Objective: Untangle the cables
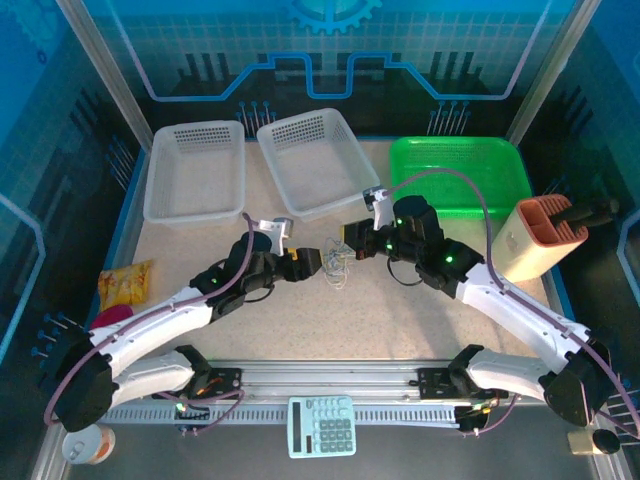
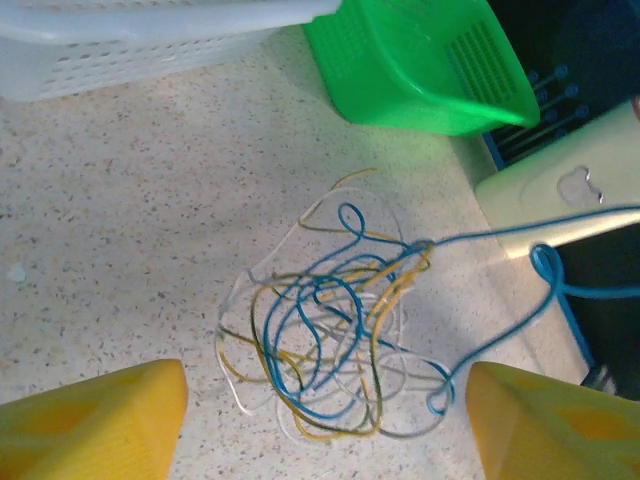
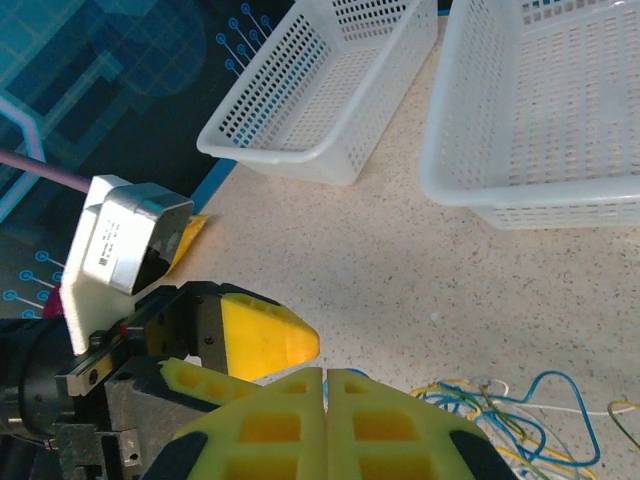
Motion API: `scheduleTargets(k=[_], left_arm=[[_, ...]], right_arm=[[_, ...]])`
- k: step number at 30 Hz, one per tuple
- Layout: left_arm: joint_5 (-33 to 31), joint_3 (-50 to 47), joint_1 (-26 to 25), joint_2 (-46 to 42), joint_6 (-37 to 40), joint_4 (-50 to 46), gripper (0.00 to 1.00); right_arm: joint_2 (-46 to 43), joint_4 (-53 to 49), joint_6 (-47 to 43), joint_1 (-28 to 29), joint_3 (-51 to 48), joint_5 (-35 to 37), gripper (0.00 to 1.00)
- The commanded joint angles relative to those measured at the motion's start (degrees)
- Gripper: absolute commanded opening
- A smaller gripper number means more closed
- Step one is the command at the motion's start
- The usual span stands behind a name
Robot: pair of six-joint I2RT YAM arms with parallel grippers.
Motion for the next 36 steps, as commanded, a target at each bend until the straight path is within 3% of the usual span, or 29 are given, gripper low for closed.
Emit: scheduleTargets(k=[1,10,18,28,33,34,35,36], left_arm=[[3.17,-0.77,0.38,1.49,3.79,5.48,0.68],[4.15,1.92,0.05,5.87,5.21,8.08,0.63],[5.71,4.37,-0.07,9.25,4.73,10.49,0.52],[7.05,5.47,-0.47,11.65,3.98,11.6,0.25],[7.62,5.56,-0.55,11.75,3.59,11.46,0.0],[7.84,5.71,-0.5,11.54,3.3,11.44,0.0],[8.14,5.97,-0.51,11.2,2.89,11.33,0.0],[8.38,6.31,-0.6,10.68,2.51,11.05,0.0]], right_arm=[[0.31,-0.03,0.86,-0.58,0.97,0.85,0.0],[0.04,0.89,1.93,-0.57,0.04,0.02,0.0],[-0.3,2.14,2.88,-0.56,-1.7,-0.29,0.0],[-0.84,2.82,3.24,-0.58,-2.69,-0.08,0.0],[-1.2,2.52,2.93,-0.65,-2.6,0.38,0.0],[-1.29,2.43,2.83,-0.77,-2.69,0.45,0.0],[-1.36,2.28,2.61,-0.9,-2.86,0.54,0.05],[-1.53,1.96,2.47,-1.08,-2.96,0.99,0.18]])
